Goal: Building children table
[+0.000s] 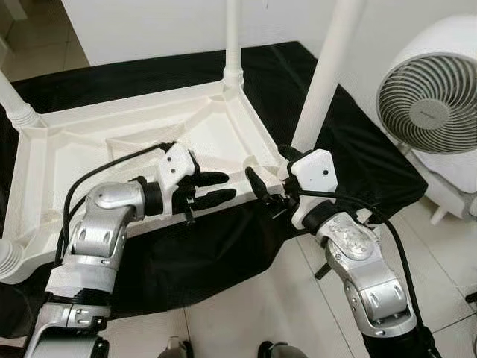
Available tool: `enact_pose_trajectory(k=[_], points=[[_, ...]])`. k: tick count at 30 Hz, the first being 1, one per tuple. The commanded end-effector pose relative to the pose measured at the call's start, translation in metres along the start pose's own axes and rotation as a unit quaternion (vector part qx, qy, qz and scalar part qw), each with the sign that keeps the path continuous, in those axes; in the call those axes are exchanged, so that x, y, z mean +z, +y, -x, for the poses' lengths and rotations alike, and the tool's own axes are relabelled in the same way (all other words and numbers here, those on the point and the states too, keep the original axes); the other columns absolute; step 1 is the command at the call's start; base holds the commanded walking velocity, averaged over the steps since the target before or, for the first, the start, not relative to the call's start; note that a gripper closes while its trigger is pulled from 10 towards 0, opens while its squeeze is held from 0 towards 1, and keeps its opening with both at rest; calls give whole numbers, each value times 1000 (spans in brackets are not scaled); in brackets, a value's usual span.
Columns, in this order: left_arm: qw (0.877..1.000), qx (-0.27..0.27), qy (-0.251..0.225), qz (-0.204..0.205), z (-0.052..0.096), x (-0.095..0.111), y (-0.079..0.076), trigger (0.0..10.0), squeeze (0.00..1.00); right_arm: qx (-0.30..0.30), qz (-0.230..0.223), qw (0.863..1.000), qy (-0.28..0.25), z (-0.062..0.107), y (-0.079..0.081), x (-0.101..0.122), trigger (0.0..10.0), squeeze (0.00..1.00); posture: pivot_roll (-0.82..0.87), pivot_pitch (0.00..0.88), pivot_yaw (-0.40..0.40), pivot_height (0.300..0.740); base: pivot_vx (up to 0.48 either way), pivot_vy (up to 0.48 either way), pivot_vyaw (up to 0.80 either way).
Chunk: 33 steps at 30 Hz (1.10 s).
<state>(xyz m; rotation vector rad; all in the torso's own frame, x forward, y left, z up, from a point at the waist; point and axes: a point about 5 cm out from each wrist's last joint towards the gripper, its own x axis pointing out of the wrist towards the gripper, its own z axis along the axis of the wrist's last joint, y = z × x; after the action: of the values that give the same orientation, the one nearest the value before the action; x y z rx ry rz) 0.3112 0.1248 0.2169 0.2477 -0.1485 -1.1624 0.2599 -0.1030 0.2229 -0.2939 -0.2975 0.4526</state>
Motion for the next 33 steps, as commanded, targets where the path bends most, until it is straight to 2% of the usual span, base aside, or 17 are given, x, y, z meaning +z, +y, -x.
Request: enact_pose_trajectory(k=[1,4,5,6,7,9,11,13,15,16,17,18,20,24,26,33], points=[[976,218,7,21,9,-4,20,10000,0,-6,0,1000,2,2,0,-2,10000,0,-129,110,13,740,0,0,0],[973,227,14,39,8,-8,18,10000,0,-16,0,1000,5,6,-2,-4,10000,0,-130,108,11,740,0,0,0],[967,246,33,56,8,-16,15,10000,0,-41,6,999,6,10,-8,-4,10000,0,-130,108,11,740,0,0,0],[960,271,43,60,7,-22,15,10000,0,-67,13,998,7,14,-16,-5,10000,0,-136,104,12,740,0,0,0],[960,271,43,60,7,-22,15,10000,0,-67,13,998,7,14,-16,-5,10000,0,-136,104,12,740,0,0,0],[947,311,53,62,6,-26,16,10000,0,-100,25,995,14,21,-31,-8,10000,0,-136,104,12,740,0,0,0],[948,307,47,69,3,-24,15,10000,0,-106,26,994,17,21,-38,-10,10000,0,-136,104,12,740,0,0,0],[948,307,47,69,3,-24,15,10000,0,-106,26,994,17,21,-38,-10,10000,0,-136,104,12,740,0,0,0],[966,249,25,65,-3,-15,4,10000,0,-108,32,994,18,15,-46,-12,10000,0,-147,102,27,740,0,0,0],[966,249,25,65,-3,-15,4,10000,0,-108,32,994,18,15,-46,-12,10000,0,-147,102,27,740,0,0,0],[974,217,16,56,-5,-9,-1,10000,0,-103,31,994,20,11,-50,-13,10000,0,-142,100,29,740,0,0,0],[974,217,16,56,-5,-9,-1,10000,0,-103,31,994,20,11,-50,-13,10000,0,-142,100,29,740,0,0,0],[984,172,17,37,-6,-3,-7,10000,0,-86,34,995,27,5,-56,-15,10000,0,-137,100,30,740,0,0,0],[989,141,28,16,-3,-1,-13,10000,0,-79,42,995,35,3,-62,-18,10000,0,-130,98,31,740,0,0,0],[994,105,27,5,1,5,-19,10000,0,-69,43,996,45,3,-66,-21,10000,0,-124,95,31,740,0,0,0],[995,97,32,-4,0,6,-20,10000,0,-42,39,997,54,0,-69,-26,10000,0,-126,90,38,740,0,0,0]])
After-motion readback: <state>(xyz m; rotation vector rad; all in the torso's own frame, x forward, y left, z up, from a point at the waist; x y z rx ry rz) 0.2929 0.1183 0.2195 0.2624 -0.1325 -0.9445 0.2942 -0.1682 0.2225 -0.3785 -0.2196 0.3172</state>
